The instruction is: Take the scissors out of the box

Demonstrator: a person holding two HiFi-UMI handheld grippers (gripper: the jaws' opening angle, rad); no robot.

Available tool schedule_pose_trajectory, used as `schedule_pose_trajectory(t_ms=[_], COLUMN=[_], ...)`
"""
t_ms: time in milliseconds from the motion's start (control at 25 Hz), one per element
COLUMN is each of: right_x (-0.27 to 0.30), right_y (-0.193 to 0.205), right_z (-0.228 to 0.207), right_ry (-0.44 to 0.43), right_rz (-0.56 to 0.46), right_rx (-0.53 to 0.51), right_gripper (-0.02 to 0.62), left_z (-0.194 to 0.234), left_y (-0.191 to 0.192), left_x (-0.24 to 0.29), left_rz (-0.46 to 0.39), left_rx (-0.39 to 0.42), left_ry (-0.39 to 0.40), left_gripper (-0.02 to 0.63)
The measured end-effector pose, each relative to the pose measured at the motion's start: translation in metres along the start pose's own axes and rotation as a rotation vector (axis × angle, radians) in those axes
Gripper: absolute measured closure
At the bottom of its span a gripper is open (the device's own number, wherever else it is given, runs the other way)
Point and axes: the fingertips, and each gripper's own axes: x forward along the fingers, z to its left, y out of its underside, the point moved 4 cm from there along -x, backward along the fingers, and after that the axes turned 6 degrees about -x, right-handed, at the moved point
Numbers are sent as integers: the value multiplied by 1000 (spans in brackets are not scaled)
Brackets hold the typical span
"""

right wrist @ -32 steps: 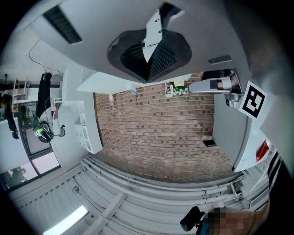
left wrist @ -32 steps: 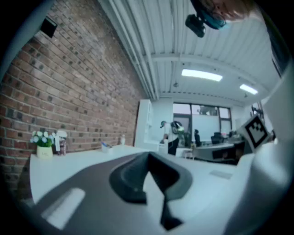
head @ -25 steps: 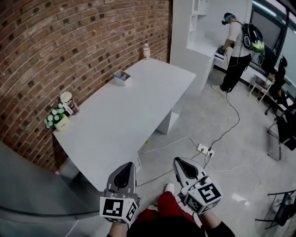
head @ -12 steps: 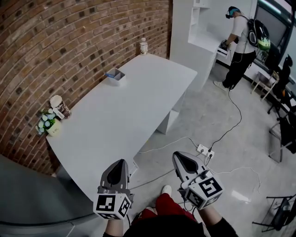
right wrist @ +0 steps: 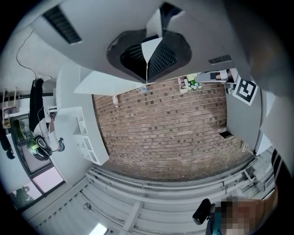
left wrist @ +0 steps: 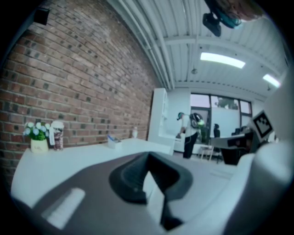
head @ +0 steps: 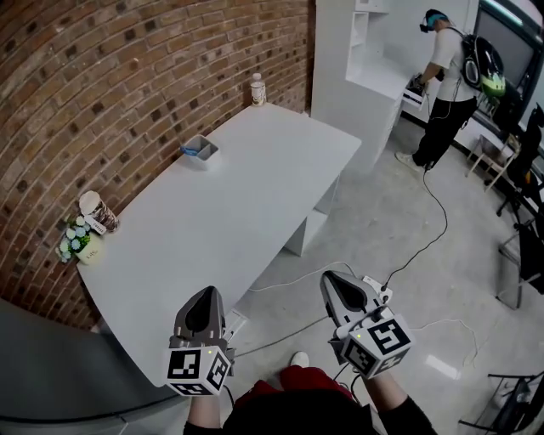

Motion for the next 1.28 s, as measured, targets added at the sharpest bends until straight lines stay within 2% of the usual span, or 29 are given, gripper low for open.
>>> schedule_pose_trajectory(t_ms=[240,760,1040,1280], right_x=[3,34,81,139], right_y=[-6,-19,-26,-21], right_z=[-30,-45,-65,-81], right_ry=[-6,-46,-53,-92], right_rz=[-10,-24,-28,21], right_rx=[8,-16,-35,-31], right_gripper=[586,586,586,586], left_z=[-10,2,23,47], left_y=[-11,-21,-26,-25], left_x=[22,58,108,159], left_rz=[-28,-44,-39,1], left_rx=[13,1,-4,-5], left_ry=[-28,-70,-70,-89], left_gripper=[603,603,603,603])
